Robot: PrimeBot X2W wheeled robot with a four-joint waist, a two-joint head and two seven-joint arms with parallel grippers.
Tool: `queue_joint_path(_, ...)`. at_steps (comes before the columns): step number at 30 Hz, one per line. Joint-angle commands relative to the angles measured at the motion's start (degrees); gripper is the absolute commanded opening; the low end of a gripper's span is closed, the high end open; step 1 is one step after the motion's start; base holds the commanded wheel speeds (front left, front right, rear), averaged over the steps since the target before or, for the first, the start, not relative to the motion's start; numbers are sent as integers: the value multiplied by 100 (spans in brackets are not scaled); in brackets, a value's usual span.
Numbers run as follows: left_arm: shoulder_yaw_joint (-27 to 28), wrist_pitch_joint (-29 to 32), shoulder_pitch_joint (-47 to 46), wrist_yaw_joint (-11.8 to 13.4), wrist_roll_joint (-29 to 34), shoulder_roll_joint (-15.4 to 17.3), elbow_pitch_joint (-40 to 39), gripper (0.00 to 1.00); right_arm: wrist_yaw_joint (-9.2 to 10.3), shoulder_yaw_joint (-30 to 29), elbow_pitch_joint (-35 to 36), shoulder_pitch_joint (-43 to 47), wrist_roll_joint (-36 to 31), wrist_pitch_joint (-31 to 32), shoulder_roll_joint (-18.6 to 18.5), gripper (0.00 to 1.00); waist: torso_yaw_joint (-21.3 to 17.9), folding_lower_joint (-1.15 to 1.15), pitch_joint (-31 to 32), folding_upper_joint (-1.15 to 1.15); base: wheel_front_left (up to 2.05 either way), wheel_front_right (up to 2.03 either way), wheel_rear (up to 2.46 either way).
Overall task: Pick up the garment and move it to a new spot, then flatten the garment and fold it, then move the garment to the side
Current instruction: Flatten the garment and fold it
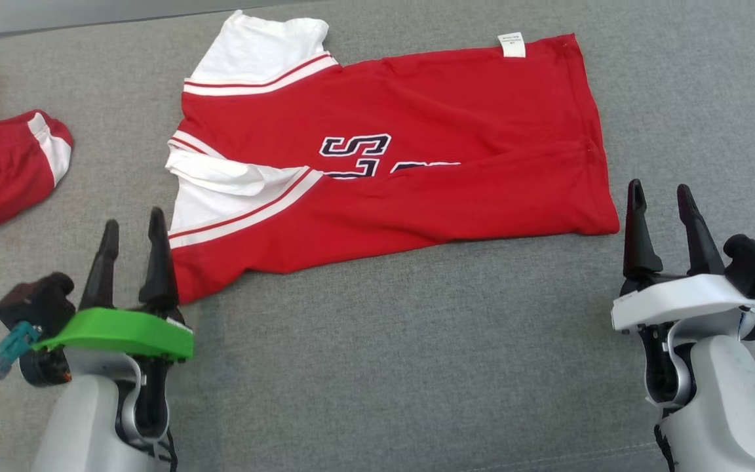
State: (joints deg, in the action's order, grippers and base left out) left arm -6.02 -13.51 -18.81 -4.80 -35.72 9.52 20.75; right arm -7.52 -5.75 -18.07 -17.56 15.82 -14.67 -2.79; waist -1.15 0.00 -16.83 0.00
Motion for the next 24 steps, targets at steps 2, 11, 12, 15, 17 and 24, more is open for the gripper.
queue_joint_path(2, -73, 262, 300, 72, -68, 56, -72, 100, 6, 6, 104, 167, -56, 74, -21, 100, 109, 0, 167, 0, 0, 0, 0)
queue_joint_path(11, -204, 1143, 430, 413, -296, -95, 215, 100, 6, 170, 285, 268, -108, 403, -20, 100, 67, 0, 145, 0, 0, 0, 0)
queue_joint_path(12, -205, 1196, 384, 442, -307, -110, 264, 100, 6, 185, 299, 253, -113, 413, -21, 100, 49, 0, 124, 0, 0, 0, 0)
queue_joint_path(15, -203, 1441, 304, 600, -378, -140, 485, 100, 6, 226, 314, 217, -129, 472, -19, 100, -28, 0, 64, 0, 0, 0, 0)
queue_joint_path(17, -233, 1603, 259, 640, -444, -195, 591, 100, 6, 222, 282, 190, -156, 537, -20, 100, -78, 0, 28, 0, 0, 0, 0)
queue_joint_path(24, -357, 1735, 249, 574, -472, -222, 506, 0, 6, 109, -80, 15, -248, 822, -19, 100, -70, 0, 24, 0, 0, 0, 0)
